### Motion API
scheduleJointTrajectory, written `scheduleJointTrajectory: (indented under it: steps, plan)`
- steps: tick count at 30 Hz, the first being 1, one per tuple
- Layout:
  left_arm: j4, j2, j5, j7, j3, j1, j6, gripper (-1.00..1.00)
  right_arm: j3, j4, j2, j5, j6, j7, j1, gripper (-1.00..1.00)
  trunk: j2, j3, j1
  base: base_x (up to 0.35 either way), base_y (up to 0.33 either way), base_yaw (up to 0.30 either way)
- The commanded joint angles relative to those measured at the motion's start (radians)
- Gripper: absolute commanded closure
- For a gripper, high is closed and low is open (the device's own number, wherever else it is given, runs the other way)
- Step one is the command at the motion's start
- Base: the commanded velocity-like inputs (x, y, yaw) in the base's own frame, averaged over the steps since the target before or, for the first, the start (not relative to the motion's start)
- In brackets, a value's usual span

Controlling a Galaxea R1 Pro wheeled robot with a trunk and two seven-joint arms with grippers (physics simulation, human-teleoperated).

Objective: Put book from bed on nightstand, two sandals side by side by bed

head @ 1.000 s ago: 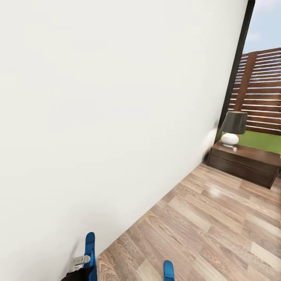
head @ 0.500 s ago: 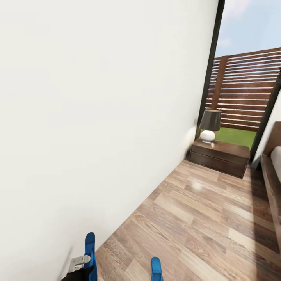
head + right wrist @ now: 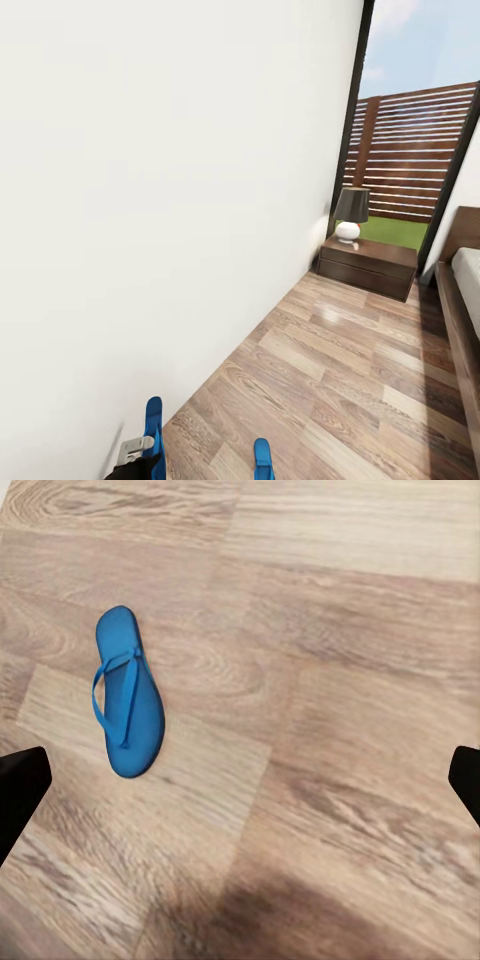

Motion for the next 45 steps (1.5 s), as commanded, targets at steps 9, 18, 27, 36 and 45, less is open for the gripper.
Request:
scheduleJointTrajectory:
  steps: [9, 18, 27, 36, 45]
  plan:
    - [0.001, -0.001, 0.003, -0.006, 0.004, -0.001, 0.000, 1.00, -0.003, 0.000, 0.000, -0.009, 0.006, 0.006, -0.001, -1.00, 0.000, -0.001, 0.000, 0.000, 0.000, 0.000]
    - [0.001, -0.001, 0.003, -0.006, 0.002, -0.001, 0.000, 1.00, -0.003, 0.005, 0.000, -0.008, 0.006, 0.006, -0.001, -1.00, 0.000, -0.001, 0.000, 0.000, 0.000, 0.000]
    - [-0.001, -0.011, 0.001, -0.008, -0.035, -0.001, 0.000, 1.00, -0.002, 0.005, 0.000, -0.008, 0.006, 0.003, -0.001, -1.00, 0.000, -0.001, 0.000, 0.000, 0.000, 0.000]
    - [-0.108, -0.141, 0.002, -0.004, -0.166, -0.003, 0.011, 1.00, -0.002, 0.005, 0.000, -0.008, 0.006, 0.004, -0.001, -1.00, 0.000, -0.001, 0.000, 0.000, 0.000, 0.000]
    - [-0.261, -0.168, 0.011, 0.002, -0.163, -0.014, 0.013, 1.00, -0.001, 0.007, 0.005, -0.007, 0.007, 0.001, -0.001, -1.00, 0.000, -0.001, 0.000, 0.000, 0.000, 0.000]
